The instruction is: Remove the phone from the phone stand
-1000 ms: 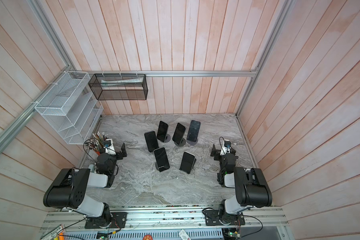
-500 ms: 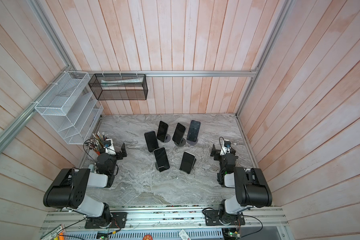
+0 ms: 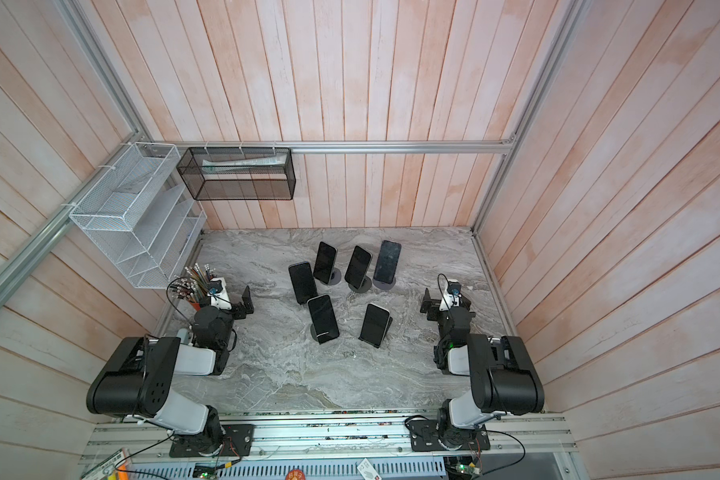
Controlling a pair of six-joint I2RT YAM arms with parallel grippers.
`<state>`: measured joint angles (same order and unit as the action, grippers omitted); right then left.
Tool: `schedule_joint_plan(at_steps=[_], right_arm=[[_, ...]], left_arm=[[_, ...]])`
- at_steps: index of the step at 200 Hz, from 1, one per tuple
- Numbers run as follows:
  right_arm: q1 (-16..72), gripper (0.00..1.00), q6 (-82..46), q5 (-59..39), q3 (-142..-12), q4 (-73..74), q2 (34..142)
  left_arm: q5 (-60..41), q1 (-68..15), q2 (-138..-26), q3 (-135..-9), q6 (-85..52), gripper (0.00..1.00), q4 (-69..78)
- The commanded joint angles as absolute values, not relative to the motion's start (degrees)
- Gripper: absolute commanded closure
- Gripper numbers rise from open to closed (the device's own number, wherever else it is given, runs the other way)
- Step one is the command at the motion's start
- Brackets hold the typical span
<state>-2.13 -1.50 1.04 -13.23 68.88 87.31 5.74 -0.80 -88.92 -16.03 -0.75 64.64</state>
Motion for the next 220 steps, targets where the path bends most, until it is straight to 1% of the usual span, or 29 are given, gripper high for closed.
schedule_joint_plan(at_steps=[1,170,184,203,207,220], right_arm=[[-1.85,0.02,-1.08,1.93,-14.08,68.63,87.01],[-1.9,0.02,-1.32,2.2,-14.35,68.14,87.08],[-1.85,0.02,-1.36,2.12,-14.41,68.17,87.1],[-1.85,0.02,-2.85,5.4,-15.25,68.49,86.4],[-1.85,0.02,-3.25,6.37,-15.92,67.4,85.69],[-1.93,0.02,-4.12,8.88,-19.76,57.04,82.48]], left_arm=[[5.71,-0.43,-88.4,-16.17,-1.25,0.0,64.42],[5.71,-0.73,-88.12,-16.06,-0.79,0.0,65.03],[6.09,-1.66,-85.53,-16.21,0.4,0.0,63.08],[7.13,-3.55,-79.03,-18.66,2.07,0.0,52.77],[7.11,-3.66,-77.83,-19.12,2.26,0.0,51.39],[7.37,-4.13,-74.17,-20.43,3.34,0.0,47.35]])
